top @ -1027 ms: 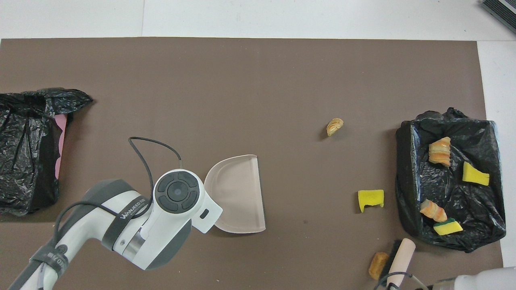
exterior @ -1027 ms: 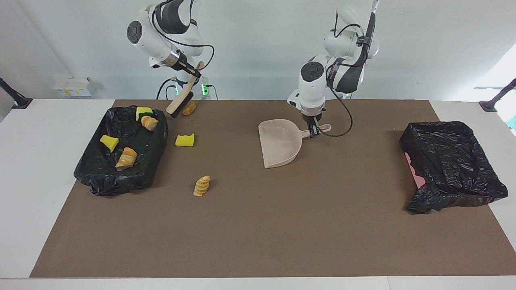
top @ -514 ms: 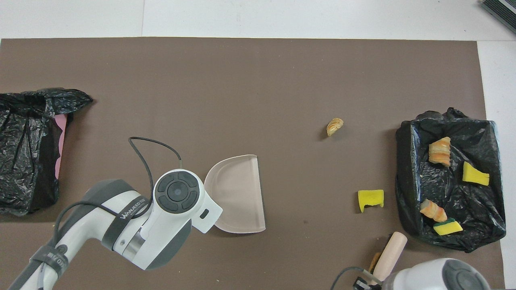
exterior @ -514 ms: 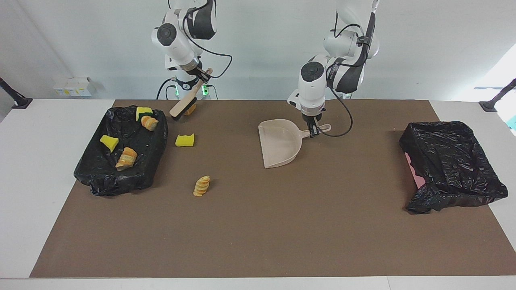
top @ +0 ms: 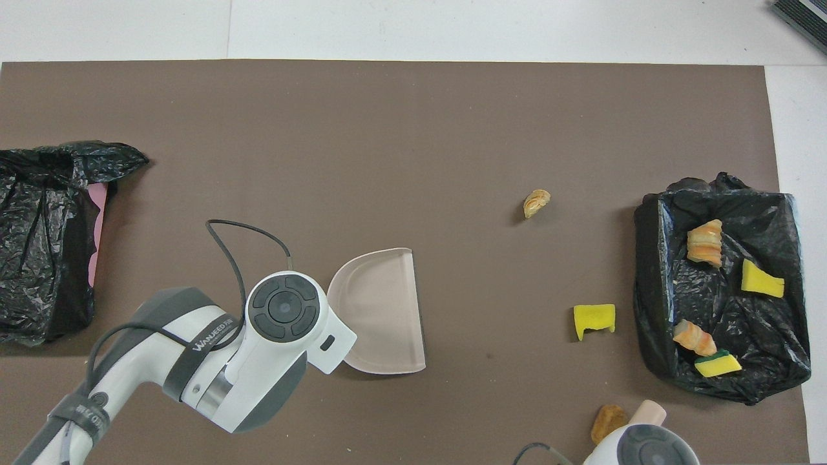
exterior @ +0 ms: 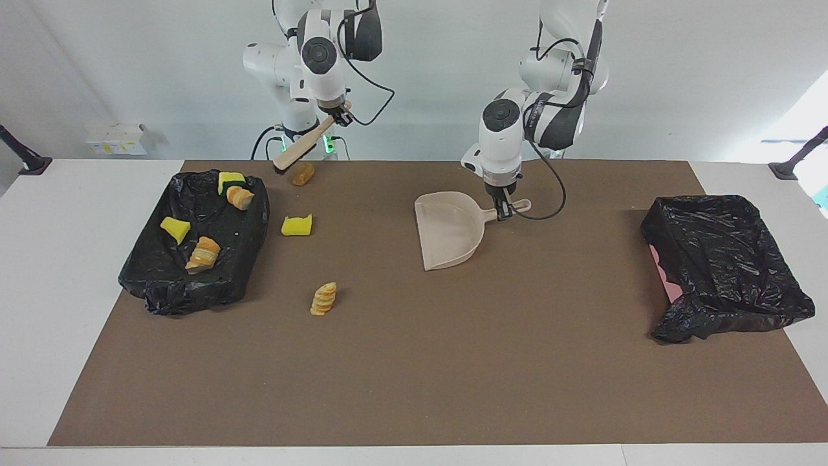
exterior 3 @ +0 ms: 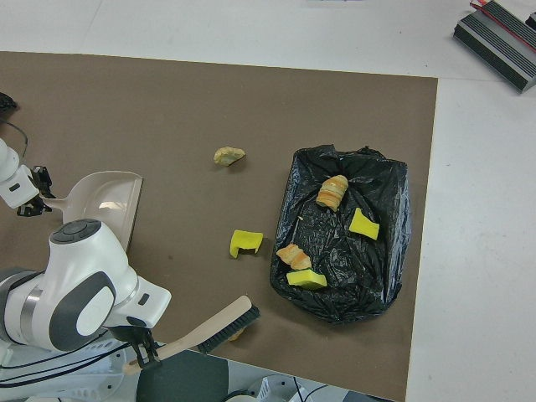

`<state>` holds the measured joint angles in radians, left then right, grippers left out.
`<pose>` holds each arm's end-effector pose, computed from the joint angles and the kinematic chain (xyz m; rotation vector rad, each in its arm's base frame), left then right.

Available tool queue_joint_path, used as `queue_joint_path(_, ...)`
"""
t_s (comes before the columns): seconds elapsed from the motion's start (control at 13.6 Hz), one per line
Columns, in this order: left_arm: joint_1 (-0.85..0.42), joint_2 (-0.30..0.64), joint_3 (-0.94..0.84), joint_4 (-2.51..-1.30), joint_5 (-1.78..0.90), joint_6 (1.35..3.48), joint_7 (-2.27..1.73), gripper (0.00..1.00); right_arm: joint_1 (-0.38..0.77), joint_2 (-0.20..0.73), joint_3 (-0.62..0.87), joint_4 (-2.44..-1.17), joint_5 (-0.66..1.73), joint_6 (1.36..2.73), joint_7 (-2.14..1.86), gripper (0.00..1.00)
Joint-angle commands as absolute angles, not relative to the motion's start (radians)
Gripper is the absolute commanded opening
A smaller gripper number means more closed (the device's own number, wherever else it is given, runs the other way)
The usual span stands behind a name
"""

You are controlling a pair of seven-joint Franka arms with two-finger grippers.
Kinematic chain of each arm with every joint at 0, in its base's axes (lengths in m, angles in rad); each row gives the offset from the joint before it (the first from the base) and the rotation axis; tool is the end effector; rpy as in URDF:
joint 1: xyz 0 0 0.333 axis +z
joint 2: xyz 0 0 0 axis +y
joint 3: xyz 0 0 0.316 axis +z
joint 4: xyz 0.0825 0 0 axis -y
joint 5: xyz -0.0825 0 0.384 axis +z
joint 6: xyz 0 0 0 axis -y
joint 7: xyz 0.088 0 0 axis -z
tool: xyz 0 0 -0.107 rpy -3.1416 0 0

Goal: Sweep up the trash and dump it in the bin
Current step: 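Grasp the wooden brush handle with the right gripper near the robot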

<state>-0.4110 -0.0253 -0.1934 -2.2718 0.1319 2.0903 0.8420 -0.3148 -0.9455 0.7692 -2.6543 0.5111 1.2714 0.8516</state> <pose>0.4120 -0.2768 0.3559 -2.2002 2.0923 0.2574 0.2146 0.1684 0.4008 2.5097 -1.1010 -0.6284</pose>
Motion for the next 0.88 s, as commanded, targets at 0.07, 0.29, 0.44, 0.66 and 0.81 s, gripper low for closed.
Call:
queue_joint_path(0.07,-0.419,-0.055,-0.186,-2.312,0.146,2.105,0.828,0.0,-0.285,-0.974,0.802,-2.666,0.497,1.258,0.928,0.0)
queue_joint_path(0.29,-0.417,-0.055,-0.186,-2.312,0.146,2.105,0.828,0.0,-0.285,-0.988,0.804,-2.712,0.535,1.299,0.942,0.0)
queue_joint_path(0.44,-0.417,-0.055,-0.186,-2.312,0.146,2.105,0.828,0.0,-0.261,-0.992,0.882,-2.758,0.634,1.392,0.997,0.0)
queue_joint_path(0.66,-0.416,-0.055,-0.186,-2.312,0.146,2.105,0.828,0.0,-0.261,-0.989,0.887,-2.764,0.652,1.394,0.989,0.0)
queue_joint_path(0.81,-0.416,-0.055,-0.186,-2.312,0.146,2.105,0.828,0.0,-0.267,-0.991,0.887,-2.766,0.655,1.437,0.982,0.0)
